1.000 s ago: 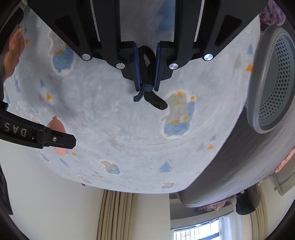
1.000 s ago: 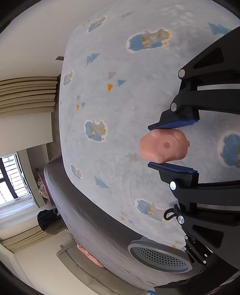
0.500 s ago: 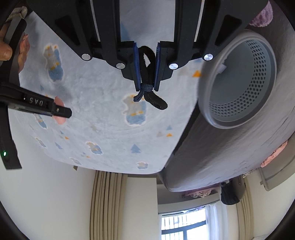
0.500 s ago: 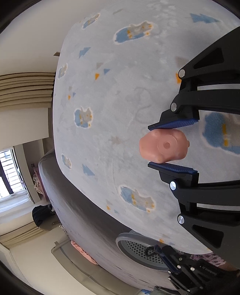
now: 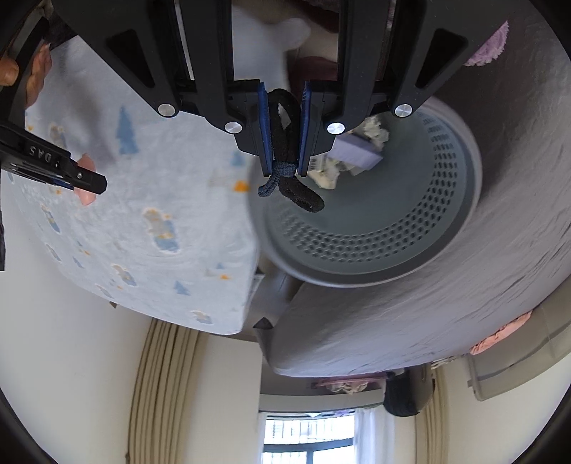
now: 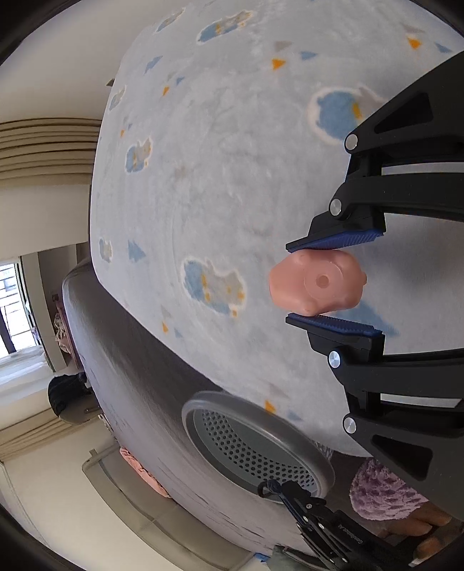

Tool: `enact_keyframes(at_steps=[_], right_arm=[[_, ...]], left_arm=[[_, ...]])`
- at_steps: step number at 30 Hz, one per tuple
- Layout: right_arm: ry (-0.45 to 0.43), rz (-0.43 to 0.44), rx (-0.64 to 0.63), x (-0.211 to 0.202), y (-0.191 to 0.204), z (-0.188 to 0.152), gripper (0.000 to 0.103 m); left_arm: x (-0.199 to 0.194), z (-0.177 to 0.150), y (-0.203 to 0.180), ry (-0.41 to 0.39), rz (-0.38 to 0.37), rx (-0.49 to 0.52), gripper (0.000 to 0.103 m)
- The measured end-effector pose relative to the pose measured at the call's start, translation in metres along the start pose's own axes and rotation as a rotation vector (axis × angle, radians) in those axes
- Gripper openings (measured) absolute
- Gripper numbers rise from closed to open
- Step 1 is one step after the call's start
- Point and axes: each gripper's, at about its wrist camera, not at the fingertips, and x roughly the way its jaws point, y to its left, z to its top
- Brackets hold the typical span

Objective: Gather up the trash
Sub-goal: 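Carry hair tie and pig toy over the gray basket and open both tools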

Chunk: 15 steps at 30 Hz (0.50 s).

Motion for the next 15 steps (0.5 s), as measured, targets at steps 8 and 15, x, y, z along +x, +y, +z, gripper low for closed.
enact_keyframes(at_steps=[8,15], right_arm=[[0.002,0.118,-0.102,0.020,0.095,0.015,0.033],[0.033,0.170,-0.179,0.056,0.154,0.027,0.033]], left_arm=[[0.008,0.003,0.070,0.002,0.053,-0.061,0.014],[0.021,0.015,0.109,-0.015,0.095,-0.081,0.014]])
